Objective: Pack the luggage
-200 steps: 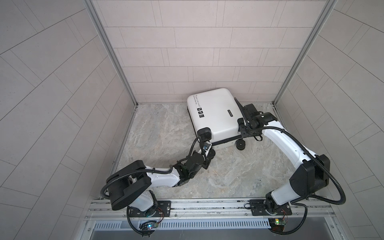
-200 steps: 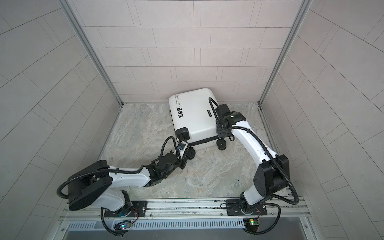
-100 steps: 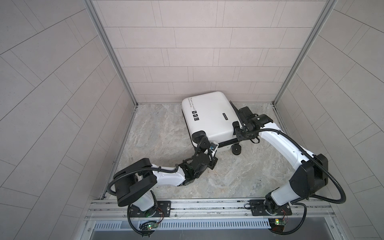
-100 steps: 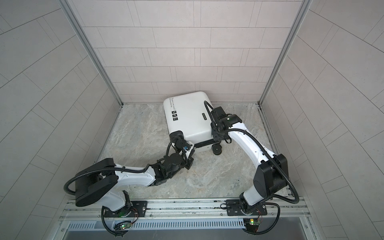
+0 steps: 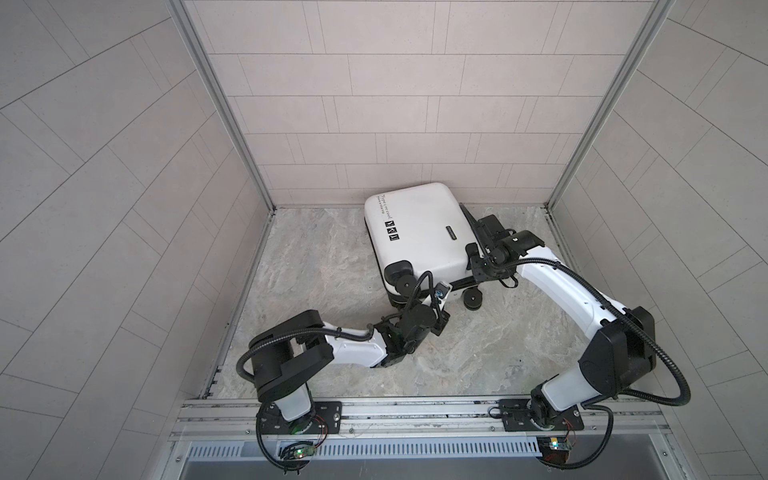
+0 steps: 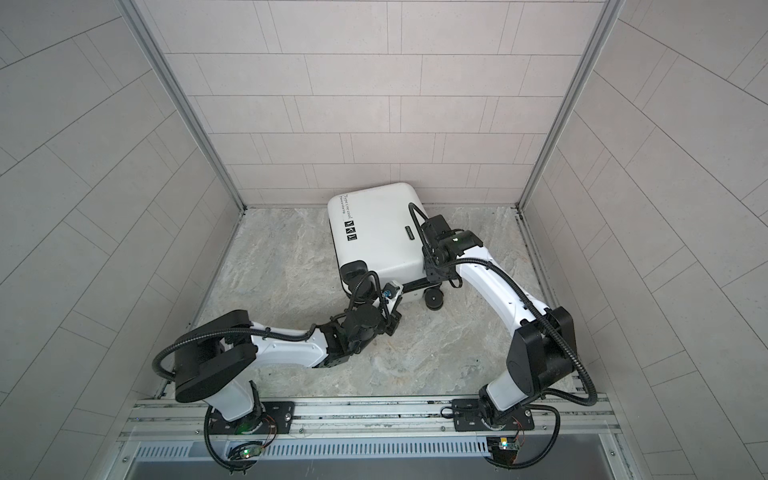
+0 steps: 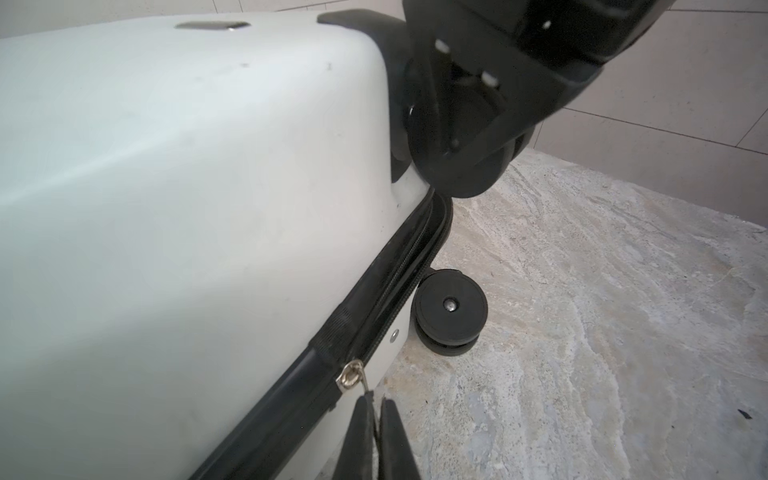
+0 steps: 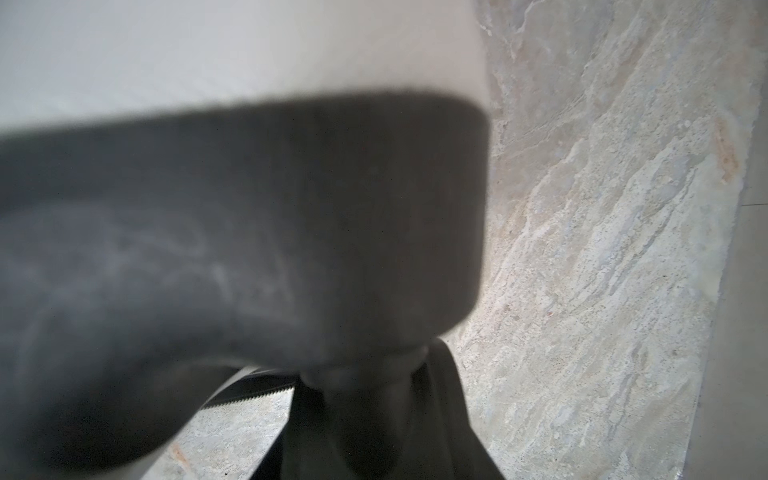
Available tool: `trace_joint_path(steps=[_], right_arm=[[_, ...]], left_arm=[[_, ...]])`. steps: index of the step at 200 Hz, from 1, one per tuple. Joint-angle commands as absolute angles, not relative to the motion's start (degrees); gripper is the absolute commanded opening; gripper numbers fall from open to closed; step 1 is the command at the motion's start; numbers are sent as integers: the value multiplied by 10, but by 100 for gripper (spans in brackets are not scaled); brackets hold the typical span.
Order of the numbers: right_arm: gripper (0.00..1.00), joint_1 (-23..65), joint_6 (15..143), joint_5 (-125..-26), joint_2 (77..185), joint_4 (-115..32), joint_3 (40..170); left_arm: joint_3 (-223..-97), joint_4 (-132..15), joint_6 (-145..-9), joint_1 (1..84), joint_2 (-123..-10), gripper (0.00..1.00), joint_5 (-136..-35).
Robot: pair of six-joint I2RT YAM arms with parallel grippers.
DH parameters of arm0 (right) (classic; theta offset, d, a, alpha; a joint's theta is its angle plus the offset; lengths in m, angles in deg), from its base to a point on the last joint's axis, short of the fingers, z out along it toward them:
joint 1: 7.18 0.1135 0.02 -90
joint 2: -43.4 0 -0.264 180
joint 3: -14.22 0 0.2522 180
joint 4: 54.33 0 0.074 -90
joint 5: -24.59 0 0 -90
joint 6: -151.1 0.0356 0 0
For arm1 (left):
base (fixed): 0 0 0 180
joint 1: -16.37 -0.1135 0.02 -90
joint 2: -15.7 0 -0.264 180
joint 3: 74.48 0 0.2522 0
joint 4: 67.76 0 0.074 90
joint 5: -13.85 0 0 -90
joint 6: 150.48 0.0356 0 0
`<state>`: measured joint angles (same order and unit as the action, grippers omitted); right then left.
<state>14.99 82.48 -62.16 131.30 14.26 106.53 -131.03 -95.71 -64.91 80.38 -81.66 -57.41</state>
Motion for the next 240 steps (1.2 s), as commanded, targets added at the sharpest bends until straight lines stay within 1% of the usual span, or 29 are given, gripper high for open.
trace_joint_path(steps=[1, 108, 176, 195, 216, 219, 229, 239, 240], right_arm=[[0, 186, 850, -710, 1303, 52, 1067], [0, 186, 858, -733, 1284, 41, 1039], [0, 186, 860, -732, 1278, 43, 1027], [0, 185, 862, -729, 1279, 45, 1024], [0, 183, 865, -717, 1277, 50, 1022], [0, 182, 865, -715, 1276, 51, 1022], [6, 179, 868, -708, 1272, 54, 1020], [12, 173, 870, -704, 1266, 57, 1017], [14, 172, 870, -703, 1264, 57, 1017]], left_arm=[[-1366, -1012, -649, 845, -838, 0, -737], [-1476, -1011, -646, 872, -944, 0, -769], [-1545, -1049, -654, 881, -1017, 0, -781], [-1548, -1058, -655, 885, -1021, 0, -776], [-1526, -1058, -654, 886, -1000, 0, -760], [-1521, -1056, -653, 886, -994, 2, -756], [-1504, -1048, -652, 886, -975, 11, -741], [-1481, -1046, -652, 887, -953, 28, -719], [-1480, -1046, -652, 887, -952, 29, -717]])
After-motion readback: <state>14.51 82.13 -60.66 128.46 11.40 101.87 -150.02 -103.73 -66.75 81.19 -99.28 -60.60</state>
